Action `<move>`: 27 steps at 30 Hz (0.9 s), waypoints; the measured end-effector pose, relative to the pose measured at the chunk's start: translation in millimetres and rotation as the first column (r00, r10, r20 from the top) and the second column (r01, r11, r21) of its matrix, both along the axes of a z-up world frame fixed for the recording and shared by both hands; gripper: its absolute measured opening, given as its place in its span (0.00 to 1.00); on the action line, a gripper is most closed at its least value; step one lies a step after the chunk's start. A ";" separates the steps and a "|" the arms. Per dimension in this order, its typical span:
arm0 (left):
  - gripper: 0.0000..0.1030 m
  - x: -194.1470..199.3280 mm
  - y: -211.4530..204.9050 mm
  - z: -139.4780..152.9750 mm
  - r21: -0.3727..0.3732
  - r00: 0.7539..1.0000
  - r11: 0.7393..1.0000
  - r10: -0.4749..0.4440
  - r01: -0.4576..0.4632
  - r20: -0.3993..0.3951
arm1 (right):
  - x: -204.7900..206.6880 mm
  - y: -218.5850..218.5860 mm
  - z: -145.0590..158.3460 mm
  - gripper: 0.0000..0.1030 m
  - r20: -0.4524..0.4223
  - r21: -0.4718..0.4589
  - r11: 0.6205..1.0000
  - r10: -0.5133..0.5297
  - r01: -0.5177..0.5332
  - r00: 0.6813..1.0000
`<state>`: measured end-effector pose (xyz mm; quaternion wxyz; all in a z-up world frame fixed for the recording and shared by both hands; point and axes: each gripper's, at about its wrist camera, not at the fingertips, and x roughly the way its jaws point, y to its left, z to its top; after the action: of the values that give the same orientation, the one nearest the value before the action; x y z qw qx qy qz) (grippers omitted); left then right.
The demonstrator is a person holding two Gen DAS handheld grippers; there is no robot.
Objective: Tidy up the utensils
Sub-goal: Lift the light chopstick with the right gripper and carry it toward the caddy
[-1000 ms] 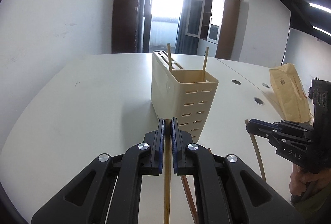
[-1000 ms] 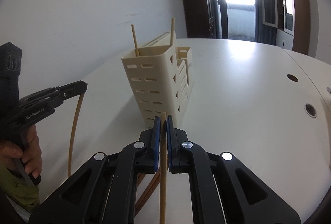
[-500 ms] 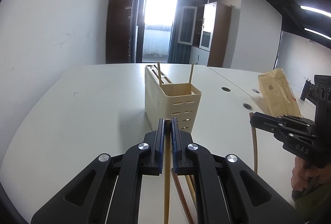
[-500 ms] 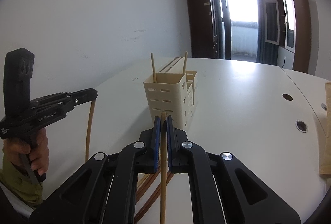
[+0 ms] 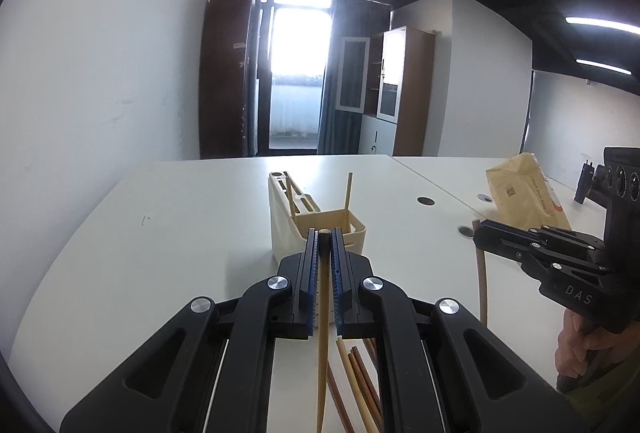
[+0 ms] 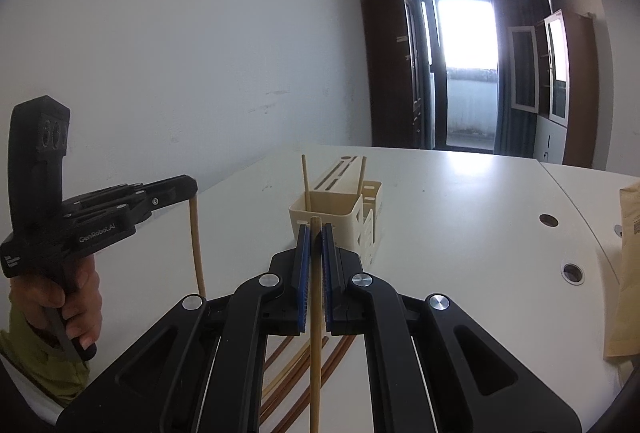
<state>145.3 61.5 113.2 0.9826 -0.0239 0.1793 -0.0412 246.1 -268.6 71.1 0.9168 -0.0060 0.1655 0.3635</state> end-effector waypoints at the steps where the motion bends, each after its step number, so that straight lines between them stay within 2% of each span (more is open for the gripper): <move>1: 0.06 0.5 -0.9 2.6 0.000 1.000 1.000 -0.002 0.002 0.006 | 1.3 0.1 1.8 0.07 0.005 0.008 1.000 -0.002 0.002 1.000; 6: 0.06 4.4 -4.8 15.7 0.006 1.000 1.000 -0.006 0.005 0.030 | 10.4 2.2 11.7 0.07 0.028 0.038 0.999 -0.009 0.008 1.000; 20: 0.06 28.8 -7.0 50.8 0.025 0.996 1.000 -0.016 0.014 0.091 | 41.2 15.7 36.4 0.07 0.095 0.052 0.999 -0.015 0.011 0.995; 27: 0.06 38.2 -9.3 74.7 0.045 0.989 0.999 -0.002 -0.004 0.150 | 53.0 15.3 57.7 0.07 0.150 0.115 0.993 -0.022 0.005 0.988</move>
<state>183.5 52.2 187.8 0.9936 0.0013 0.1060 -0.0384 299.1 -253.3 128.8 0.9279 0.0201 0.0746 0.3647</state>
